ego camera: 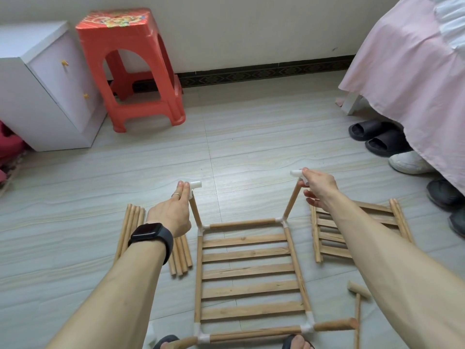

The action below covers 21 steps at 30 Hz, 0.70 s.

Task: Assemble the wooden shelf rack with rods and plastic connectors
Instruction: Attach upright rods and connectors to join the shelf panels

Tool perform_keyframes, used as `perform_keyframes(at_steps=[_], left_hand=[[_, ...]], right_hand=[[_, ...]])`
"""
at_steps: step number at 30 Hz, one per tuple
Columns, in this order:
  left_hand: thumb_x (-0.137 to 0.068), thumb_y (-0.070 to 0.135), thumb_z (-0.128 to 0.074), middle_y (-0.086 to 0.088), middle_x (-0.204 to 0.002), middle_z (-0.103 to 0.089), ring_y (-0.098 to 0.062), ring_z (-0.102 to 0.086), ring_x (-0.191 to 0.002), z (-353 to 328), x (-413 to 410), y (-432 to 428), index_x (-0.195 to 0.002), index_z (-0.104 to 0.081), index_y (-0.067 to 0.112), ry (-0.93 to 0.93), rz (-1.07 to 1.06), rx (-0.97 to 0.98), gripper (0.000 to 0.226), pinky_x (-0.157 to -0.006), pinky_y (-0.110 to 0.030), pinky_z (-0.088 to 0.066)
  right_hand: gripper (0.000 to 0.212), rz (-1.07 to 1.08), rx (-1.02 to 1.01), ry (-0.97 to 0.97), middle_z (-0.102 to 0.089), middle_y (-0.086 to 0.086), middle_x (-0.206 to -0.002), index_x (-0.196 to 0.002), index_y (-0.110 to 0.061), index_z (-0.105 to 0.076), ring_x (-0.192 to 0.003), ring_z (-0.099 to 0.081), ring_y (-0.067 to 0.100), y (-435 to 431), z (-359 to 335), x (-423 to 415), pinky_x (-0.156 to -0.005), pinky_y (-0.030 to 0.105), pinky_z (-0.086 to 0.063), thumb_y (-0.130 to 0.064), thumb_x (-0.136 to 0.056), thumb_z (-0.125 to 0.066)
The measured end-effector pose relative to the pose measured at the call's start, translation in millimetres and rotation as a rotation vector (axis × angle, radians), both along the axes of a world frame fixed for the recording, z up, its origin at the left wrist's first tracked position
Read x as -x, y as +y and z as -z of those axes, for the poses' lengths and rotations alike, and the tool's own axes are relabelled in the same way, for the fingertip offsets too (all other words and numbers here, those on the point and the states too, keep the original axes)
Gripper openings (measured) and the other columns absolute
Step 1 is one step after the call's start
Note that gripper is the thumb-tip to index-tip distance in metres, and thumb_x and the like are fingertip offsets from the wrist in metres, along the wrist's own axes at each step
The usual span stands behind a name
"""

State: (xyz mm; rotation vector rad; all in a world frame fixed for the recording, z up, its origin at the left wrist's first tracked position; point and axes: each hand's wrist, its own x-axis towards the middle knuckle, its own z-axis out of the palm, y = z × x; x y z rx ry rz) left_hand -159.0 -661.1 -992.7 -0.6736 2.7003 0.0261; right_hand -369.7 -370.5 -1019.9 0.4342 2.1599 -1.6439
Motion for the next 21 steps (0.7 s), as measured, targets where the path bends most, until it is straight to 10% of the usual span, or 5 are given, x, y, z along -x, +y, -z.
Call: perform_keyframes(at_steps=[6,11,15,21], left_hand=[[-0.098,0.009,-0.038,0.006,-0.169,0.009,-0.022,-0.048,-0.136,-6.0,5.0,2.1,-0.162,0.005,0.021,0.023,-0.04,-0.147,0.078,-0.098,-0.035,-0.044],[-0.105,0.029,-0.039,-0.02,-0.139,-0.048,-0.033,-0.06,-0.111,-37.0,9.2,7.5,-0.147,-0.036,0.011,0.397,-0.37,-0.543,0.045,-0.094,-0.038,-0.049],[-0.109,0.029,-0.032,-0.01,-0.096,-0.055,-0.017,-0.051,-0.064,-69.5,10.6,30.6,-0.124,-0.048,0.007,0.541,-0.566,-0.991,0.031,-0.055,-0.027,-0.046],[-0.109,0.027,-0.031,-0.006,-0.085,-0.062,-0.014,-0.054,-0.064,-102.8,-12.8,54.3,-0.103,-0.067,0.009,0.6,-0.591,-1.225,0.041,-0.06,-0.028,-0.042]], right_hand=[[0.041,-0.04,-0.282,0.128,-0.07,0.0,-0.091,-0.112,-0.021,-0.071,-0.079,-0.063,0.021,-7.7,1.7,-3.3,-0.071,0.038,-0.056,-0.053,-0.1,-0.048],[0.06,-0.185,-0.718,0.293,-0.046,0.014,-0.138,-0.138,-0.013,-0.044,-0.118,-0.055,0.038,-27.9,-33.7,-26.9,-0.09,0.042,-0.043,-0.056,-0.097,-0.05],[0.05,-0.709,-0.407,0.196,-0.069,0.0,-0.119,-0.124,-0.02,-0.059,-0.101,-0.066,0.02,-61.5,-93.5,-64.8,-0.082,0.035,-0.054,-0.062,-0.097,-0.053],[0.042,-0.914,0.047,0.128,-0.078,0.002,-0.093,-0.109,-0.015,-0.061,-0.067,-0.071,0.01,-111.3,-138.9,-150.2,-0.063,0.027,-0.056,-0.055,-0.098,-0.057]])
